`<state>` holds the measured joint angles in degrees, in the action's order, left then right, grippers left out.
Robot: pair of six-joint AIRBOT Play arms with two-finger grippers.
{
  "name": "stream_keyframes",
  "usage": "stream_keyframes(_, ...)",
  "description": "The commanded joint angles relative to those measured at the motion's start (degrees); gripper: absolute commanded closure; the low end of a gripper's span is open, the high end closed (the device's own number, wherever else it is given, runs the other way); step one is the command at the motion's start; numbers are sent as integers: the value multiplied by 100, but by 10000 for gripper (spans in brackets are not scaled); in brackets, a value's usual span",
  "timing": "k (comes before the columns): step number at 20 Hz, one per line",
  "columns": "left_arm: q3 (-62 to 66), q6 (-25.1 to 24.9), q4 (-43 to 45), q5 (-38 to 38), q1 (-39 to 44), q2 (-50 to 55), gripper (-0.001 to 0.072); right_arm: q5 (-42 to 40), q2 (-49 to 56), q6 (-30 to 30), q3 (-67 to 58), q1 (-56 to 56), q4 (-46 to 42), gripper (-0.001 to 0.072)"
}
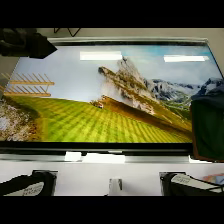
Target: Fold the shirts.
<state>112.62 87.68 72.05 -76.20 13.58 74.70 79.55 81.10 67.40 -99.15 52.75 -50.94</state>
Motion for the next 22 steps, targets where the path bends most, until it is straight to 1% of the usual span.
stream_keyframes(1,0,-7,-2,0,2,0,675,92,-216,243,-7,400,-164,683)
stream_keyframes(2,0,-7,0,2,2,2,675,382,-247,254,-7,393,-382,683)
stream_keyframes(4,0,-35,0,4,2,2,675,1325,-251,236,-4,372,-879,683)
stream_keyframes(7,0,-116,0,4,2,4,676,2500,-254,-15,0,369,-1784,683)
stream_keyframes(10,-2,-177,0,9,2,7,675,2511,-608,-63,258,372,-2664,684)
stream_keyframes(11,-2,-177,0,9,2,9,675,2514,-715,-181,446,372,-2927,684)
stream_keyframes(12,-2,-177,0,9,2,7,675,2514,-826,-286,723,372,-3112,684)
stream_keyframes(16,0,-175,0,7,2,7,675,2465,-1167,-356,2131,372,-3742,683)
stream_keyframes(17,0,-175,0,7,2,7,675,2275,-1228,-354,2439,372,-3932,683)
stream_keyframes(19,0,-173,0,7,2,7,675,1897,-1287,-354,2870,372,-4009,682)
stream_keyframes(22,0,-170,0,7,2,7,675,1545,-1290,-354,3257,372,-4157,682)
